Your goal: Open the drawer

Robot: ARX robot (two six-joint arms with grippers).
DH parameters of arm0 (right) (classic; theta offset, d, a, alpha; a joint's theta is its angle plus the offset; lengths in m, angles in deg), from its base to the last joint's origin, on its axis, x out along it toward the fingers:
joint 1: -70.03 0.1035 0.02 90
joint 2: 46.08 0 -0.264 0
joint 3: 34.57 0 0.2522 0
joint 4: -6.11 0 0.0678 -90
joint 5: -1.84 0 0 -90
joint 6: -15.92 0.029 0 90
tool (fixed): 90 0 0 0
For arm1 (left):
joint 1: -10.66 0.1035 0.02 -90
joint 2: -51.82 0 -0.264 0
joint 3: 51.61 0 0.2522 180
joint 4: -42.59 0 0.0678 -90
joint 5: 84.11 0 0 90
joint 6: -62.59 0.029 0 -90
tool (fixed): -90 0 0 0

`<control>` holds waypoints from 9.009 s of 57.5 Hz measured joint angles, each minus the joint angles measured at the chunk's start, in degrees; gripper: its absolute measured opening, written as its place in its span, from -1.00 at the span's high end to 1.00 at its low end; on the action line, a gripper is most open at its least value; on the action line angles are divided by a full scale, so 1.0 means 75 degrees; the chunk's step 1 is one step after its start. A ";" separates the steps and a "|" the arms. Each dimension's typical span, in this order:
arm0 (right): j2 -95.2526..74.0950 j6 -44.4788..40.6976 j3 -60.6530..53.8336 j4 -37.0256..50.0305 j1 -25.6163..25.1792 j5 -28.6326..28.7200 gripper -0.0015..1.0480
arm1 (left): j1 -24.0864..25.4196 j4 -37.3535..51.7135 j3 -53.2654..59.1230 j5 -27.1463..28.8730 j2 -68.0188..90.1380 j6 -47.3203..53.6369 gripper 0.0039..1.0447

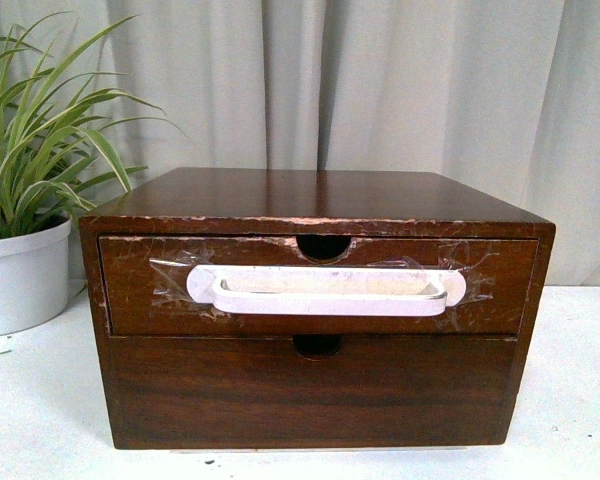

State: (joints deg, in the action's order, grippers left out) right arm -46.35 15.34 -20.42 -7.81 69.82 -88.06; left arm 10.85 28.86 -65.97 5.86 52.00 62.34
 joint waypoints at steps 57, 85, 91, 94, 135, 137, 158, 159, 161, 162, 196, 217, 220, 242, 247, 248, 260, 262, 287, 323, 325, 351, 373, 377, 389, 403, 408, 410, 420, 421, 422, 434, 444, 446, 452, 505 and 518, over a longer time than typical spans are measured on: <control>0.0000 0.0000 0.0000 0.0000 0.0000 0.0000 -0.83 | 0.0000 0.0000 0.0000 0.0000 0.0000 0.0000 -0.88; 0.0000 0.0000 0.0000 0.0000 0.0000 0.0000 -0.83 | 0.0000 0.0000 0.0000 -0.0003 0.0000 0.0000 -0.88; 0.0000 -0.0003 0.0000 0.0000 0.0000 0.0000 -0.83 | 0.0000 0.0000 0.0000 0.0000 0.0000 0.0000 -0.88; 0.0000 0.0000 0.0000 0.0000 0.0000 0.0000 -0.83 | 0.0000 0.0000 0.0000 0.0000 0.0000 0.0000 -0.88; -0.2751 -0.1361 0.1603 -0.0487 -0.0825 0.4036 -0.83 | -0.0472 -0.0093 -0.1032 -0.0149 0.1810 0.1789 -0.88; -0.3162 -0.1772 0.1886 -0.0536 -0.0775 0.4036 -0.83 | -0.0495 -0.0044 -0.1268 -0.0507 0.2253 0.2189 -0.88; -0.6146 -0.5007 0.4561 -0.1463 0.0466 0.3104 -0.83 | -0.1268 -0.1521 -0.4325 -0.2850 0.6484 0.6592 -0.88; -0.6210 -0.5042 0.4607 -0.1457 0.0507 0.3060 -0.83 | -0.1320 -0.1547 -0.4453 -0.2859 0.6624 0.6621 -0.88; -0.6470 -0.5176 0.4782 -0.1454 0.0653 0.2906 -0.83 | -0.1428 -0.1614 -0.4715 -0.2885 0.6913 0.6697 -0.88; -0.6595 -0.5234 0.4878 -0.1454 0.0726 0.2833 -0.83 | -0.1469 -0.1658 -0.4846 -0.2894 0.7044 0.6735 -0.88; -0.8792 -0.6624 0.6432 -0.2031 0.2381 0.1702 -0.83 | -0.2308 -0.2439 -0.7778 -0.3002 1.0296 0.7006 -0.88; -0.9745 -0.6697 0.6991 -0.2011 0.2935 0.1536 -0.83 | -0.2463 -0.2873 -0.8492 -0.2754 1.1220 0.7224 -0.88; -0.9792 -0.6697 0.7023 -0.2022 0.2952 0.1536 -0.83 | -0.2468 -0.2911 -0.8542 -0.2734 1.1301 0.7239 -0.88; -0.9900 -0.6697 0.7058 -0.2043 0.2938 0.1600 -0.83 | -0.2640 -0.2978 -0.8947 -0.2480 1.1881 0.7434 -0.88; -0.9908 -0.6726 0.7058 -0.2075 0.2932 0.1638 -0.83 | -0.2640 -0.3171 -0.9069 -0.2366 1.2007 0.7522 -0.88; -0.9908 -0.6732 0.7058 -0.2075 0.2932 0.1655 -0.83 | -0.2640 -0.3191 -0.9075 -0.2349 1.2018 0.7551 -0.88; -1.0045 -0.6741 0.7114 -0.2057 0.2935 0.1679 -0.83 | -0.2655 -0.3217 -0.9145 -0.2180 1.2190 0.7772 -0.88; -1.0089 -0.6729 0.7128 -0.2040 0.2938 0.1687 -0.83 | -0.2667 -0.3226 -0.9154 -0.2174 1.2202 0.7772 -0.88; -1.0818 -0.6502 0.7525 -0.1786 0.3235 0.1457 -0.83 | -0.2798 -0.3386 -0.9224 -0.2148 1.2260 0.7857 -0.88; -1.1558 -0.6356 0.7793 -0.1515 0.3407 0.1122 -0.83 | -0.2739 -0.3334 -0.9221 -0.2162 1.2272 0.7860 -0.88; -1.1584 -0.6359 0.7816 -0.1515 0.3407 0.1128 -0.83 | -0.2716 -0.3337 -0.9221 -0.2186 1.2272 0.7863 -0.88; -1.1797 -0.6519 0.8128 -0.2069 0.3416 0.1550 -0.83 | -0.2486 -0.3558 -0.9165 -0.2361 1.2182 0.8221 -0.88; -1.1683 -0.6959 0.8192 -0.2710 0.3381 0.1845 -0.83 | -0.2588 -0.4124 -0.9165 -0.2396 1.2027 0.8606 -0.88; -1.1645 -0.6991 0.8192 -0.2774 0.3381 0.1865 -0.83 | -0.2620 -0.4173 -0.9162 -0.2390 1.2010 0.8638 -0.88; -1.1406 -0.7181 0.8128 -0.3057 0.3381 0.2060 -0.83 | -0.2731 -0.4383 -0.9125 -0.2337 1.1913 0.8830 -0.88; -1.1275 -0.7481 0.8075 -0.3311 0.3381 0.2107 -0.83 | -0.2795 -0.4654 -0.9078 -0.2326 1.1800 0.9040 -0.89; -1.1275 -0.7501 0.8078 -0.3311 0.3383 0.2090 -0.83 | -0.2795 -0.4663 -0.9078 -0.2328 1.1797 0.9069 -0.89; -1.1278 -0.7504 0.8078 -0.3311 0.3383 0.2084 -0.83 | -0.2795 -0.4669 -0.9078 -0.2334 1.1797 0.9087 -0.89; -1.1415 -0.7326 0.7985 -0.2841 0.3413 0.2008 -0.83 | -0.2795 -0.4741 -0.9058 -0.2328 1.1785 0.9177 -0.89; -1.1456 -0.7280 0.7985 -0.2821 0.3418 0.2011 -0.83 | -0.2795 -0.4741 -0.9058 -0.2326 1.1785 0.9174 -0.89; -1.1488 -0.7271 0.7985 -0.2821 0.3418 0.2020 -0.83 | -0.2795 -0.4741 -0.9055 -0.2328 1.1782 0.9189 -0.89; -1.1535 -0.7291 0.8087 -0.3139 0.3418 0.2078 -0.83 | -0.2798 -0.4817 -0.9031 -0.2361 1.1744 0.9238 -0.89; -1.1450 -0.7478 0.8093 -0.3532 0.3433 0.2189 -0.83 | -0.2836 -0.5269 -0.8982 -0.2352 1.1680 0.9466 -0.89; -1.1418 -0.7519 0.8081 -0.3599 0.3450 0.2200 -0.83 | -0.2856 -0.5307 -0.8964 -0.2331 1.1657 0.9509 -0.89; -1.1301 -0.7638 0.8032 -0.3774 0.3529 0.2180 -0.83 | -0.2932 -0.5441 -0.8886 -0.2244 1.1540 0.9649 -0.89; -0.9923 -0.7262 0.6592 -0.2920 0.3786 0.2498 -0.83 | -0.3299 -0.3139 -0.6688 -0.2911 0.9500 0.8830 -0.88; -0.9139 -0.6647 0.6053 -0.2069 0.3515 0.3124 -0.83 | -0.2967 -0.1399 -0.6094 -0.2990 0.8871 0.7720 -0.88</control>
State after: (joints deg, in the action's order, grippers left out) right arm -114.89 -34.52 24.97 -23.33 96.18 -64.63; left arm -11.40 18.37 -111.67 -16.57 118.54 120.24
